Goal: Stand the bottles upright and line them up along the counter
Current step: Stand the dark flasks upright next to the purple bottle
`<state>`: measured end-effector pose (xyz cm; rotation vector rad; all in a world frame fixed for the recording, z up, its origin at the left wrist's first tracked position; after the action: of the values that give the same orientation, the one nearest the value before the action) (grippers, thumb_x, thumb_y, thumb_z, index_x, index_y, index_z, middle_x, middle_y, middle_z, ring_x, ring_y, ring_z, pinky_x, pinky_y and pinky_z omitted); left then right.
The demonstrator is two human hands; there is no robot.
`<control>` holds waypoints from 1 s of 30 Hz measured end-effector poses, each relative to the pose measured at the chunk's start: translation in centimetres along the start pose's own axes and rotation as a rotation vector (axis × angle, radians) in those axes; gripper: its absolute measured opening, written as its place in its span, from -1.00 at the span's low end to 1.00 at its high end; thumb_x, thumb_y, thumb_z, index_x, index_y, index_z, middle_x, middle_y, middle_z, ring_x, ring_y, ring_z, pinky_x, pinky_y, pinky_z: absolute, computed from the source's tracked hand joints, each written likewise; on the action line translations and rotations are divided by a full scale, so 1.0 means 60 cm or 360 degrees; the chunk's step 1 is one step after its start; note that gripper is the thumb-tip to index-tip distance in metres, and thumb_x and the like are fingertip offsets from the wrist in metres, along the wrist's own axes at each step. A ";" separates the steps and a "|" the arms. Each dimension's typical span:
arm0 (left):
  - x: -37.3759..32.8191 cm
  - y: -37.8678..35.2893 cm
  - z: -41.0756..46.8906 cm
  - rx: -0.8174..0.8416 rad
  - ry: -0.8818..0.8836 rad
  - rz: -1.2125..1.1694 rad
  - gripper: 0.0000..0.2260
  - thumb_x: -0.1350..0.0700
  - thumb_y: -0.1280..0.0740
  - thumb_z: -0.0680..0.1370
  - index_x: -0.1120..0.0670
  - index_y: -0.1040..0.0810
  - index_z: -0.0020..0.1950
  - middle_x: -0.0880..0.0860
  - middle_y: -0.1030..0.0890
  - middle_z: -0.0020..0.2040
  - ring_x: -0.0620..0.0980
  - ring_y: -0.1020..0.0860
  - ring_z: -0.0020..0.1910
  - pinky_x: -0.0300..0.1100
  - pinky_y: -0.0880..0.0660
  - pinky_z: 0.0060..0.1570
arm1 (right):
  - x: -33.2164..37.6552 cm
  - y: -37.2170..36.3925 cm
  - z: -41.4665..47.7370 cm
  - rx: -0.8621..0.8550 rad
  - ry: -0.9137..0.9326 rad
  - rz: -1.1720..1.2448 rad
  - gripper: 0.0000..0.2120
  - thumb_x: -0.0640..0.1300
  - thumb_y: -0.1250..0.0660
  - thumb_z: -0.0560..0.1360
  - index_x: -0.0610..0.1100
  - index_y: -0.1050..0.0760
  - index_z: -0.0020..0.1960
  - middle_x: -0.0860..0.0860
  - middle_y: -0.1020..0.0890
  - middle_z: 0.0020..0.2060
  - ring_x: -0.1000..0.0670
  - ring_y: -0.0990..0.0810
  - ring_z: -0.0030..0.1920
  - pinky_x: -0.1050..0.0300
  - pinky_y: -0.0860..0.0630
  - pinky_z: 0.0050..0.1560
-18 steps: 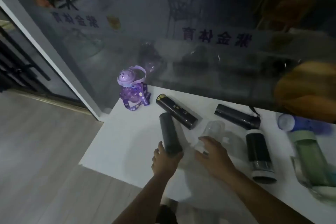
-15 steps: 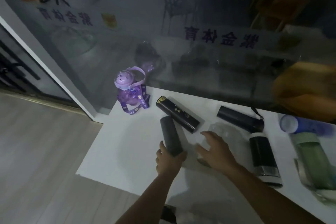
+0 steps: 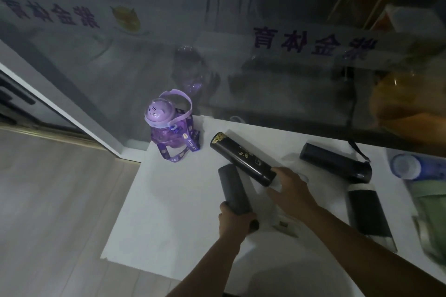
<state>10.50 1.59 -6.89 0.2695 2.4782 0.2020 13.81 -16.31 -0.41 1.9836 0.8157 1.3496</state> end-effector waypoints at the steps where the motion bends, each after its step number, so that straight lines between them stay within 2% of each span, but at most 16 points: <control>1: 0.001 0.008 -0.003 -0.0020 -0.0012 0.0022 -0.30 0.10 -0.51 0.33 0.02 -0.25 0.38 0.01 -0.45 0.03 0.06 -0.54 -0.03 -0.09 -0.63 -0.20 | 0.000 -0.001 0.008 0.0008 0.0033 -0.0032 -0.45 0.03 -0.40 0.43 -0.09 -0.38 0.37 -0.02 -0.50 0.27 -0.06 -0.49 0.25 -0.05 -0.46 0.25; 3: 0.000 0.031 -0.015 -0.0080 -0.0025 0.0121 -0.29 0.08 -0.50 0.33 0.01 -0.25 0.40 0.01 -0.49 0.04 0.07 -0.57 -0.02 -0.05 -0.64 -0.13 | 0.003 0.000 0.025 0.0037 0.0103 -0.0118 -0.44 0.01 -0.42 0.40 -0.11 -0.40 0.35 -0.07 -0.52 0.23 -0.11 -0.52 0.21 -0.10 -0.49 0.19; 7: -0.006 0.084 -0.038 -0.0131 -0.0036 0.0317 -0.28 0.06 -0.49 0.33 -0.01 -0.26 0.43 0.09 -0.51 0.16 0.12 -0.59 0.02 -0.01 -0.65 -0.10 | 0.009 -0.001 0.052 0.0131 0.0168 -0.0260 -0.48 0.04 -0.43 0.37 -0.07 -0.41 0.27 -0.06 -0.54 0.15 -0.11 -0.57 0.10 -0.10 -0.55 0.07; 10: -0.027 0.126 -0.054 -0.0239 -0.0114 0.0687 -0.29 -0.03 -0.48 0.30 -0.01 -0.31 0.41 0.06 -0.52 0.15 0.10 -0.56 0.07 -0.01 -0.59 0.05 | 0.001 -0.014 0.066 0.0167 0.0181 -0.0319 -0.45 0.09 -0.43 0.35 -0.04 -0.38 0.27 -0.06 -0.54 0.14 -0.11 -0.57 0.09 -0.13 -0.56 0.06; 13: -0.062 0.160 -0.075 -0.0342 -0.0231 0.0962 -0.37 0.01 -0.49 0.35 -0.02 -0.35 0.37 0.02 -0.47 0.11 0.01 -0.52 -0.01 -0.22 -0.57 -0.16 | -0.010 -0.031 0.074 0.0185 0.0176 -0.0305 -0.39 0.10 -0.43 0.35 -0.02 -0.32 0.32 -0.08 -0.54 0.17 -0.15 -0.57 0.11 -0.17 -0.54 0.09; 17: -0.125 0.185 -0.096 -0.0482 -0.0432 0.1295 -0.46 -0.01 -0.47 0.39 -0.07 -0.39 0.33 0.02 -0.42 0.19 0.00 -0.40 0.07 -0.10 -0.50 -0.06 | -0.015 -0.041 0.078 0.0110 0.0167 -0.0319 -0.40 0.07 -0.41 0.40 -0.05 -0.28 0.36 -0.12 -0.51 0.19 -0.19 -0.55 0.13 -0.18 -0.51 0.11; 22: -0.190 0.183 -0.120 -0.0596 -0.0573 0.1728 -0.52 -0.03 -0.44 0.42 -0.09 -0.41 0.32 0.01 -0.43 0.24 0.07 -0.40 0.22 0.03 -0.41 0.13 | -0.023 -0.052 0.078 0.0045 0.0175 -0.0370 -0.38 0.05 -0.41 0.41 -0.07 -0.26 0.37 -0.14 -0.53 0.19 -0.20 -0.57 0.10 -0.18 -0.51 0.09; 27: -0.206 0.174 -0.128 -0.0610 -0.0644 0.1948 -0.58 0.03 -0.41 0.43 -0.05 -0.44 0.28 0.03 -0.45 0.23 0.09 -0.39 0.25 0.06 -0.37 0.17 | -0.026 -0.056 0.077 0.0022 0.0194 -0.0408 -0.35 0.05 -0.41 0.41 -0.10 -0.25 0.40 -0.15 -0.51 0.22 -0.21 -0.55 0.13 -0.14 -0.50 0.11; 30: -0.192 0.173 -0.127 -0.0588 -0.0682 0.1895 -0.55 0.03 -0.40 0.44 -0.07 -0.42 0.32 0.02 -0.43 0.29 0.08 -0.35 0.30 0.03 -0.38 0.16 | -0.030 -0.059 0.079 0.0021 0.0211 -0.0373 -0.35 0.05 -0.41 0.41 -0.09 -0.24 0.40 -0.15 -0.51 0.21 -0.20 -0.56 0.13 -0.17 -0.51 0.12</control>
<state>16.35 8.26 7.90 1.4149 1.5380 0.9456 17.19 -16.05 -5.57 1.7592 1.0847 1.3493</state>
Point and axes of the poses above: each hand's wrist, its own z-axis towards the middle knuckle, its own y-axis out of the back of the hand, x = y × z, the point moved 3 cm from there along z, towards the middle knuckle
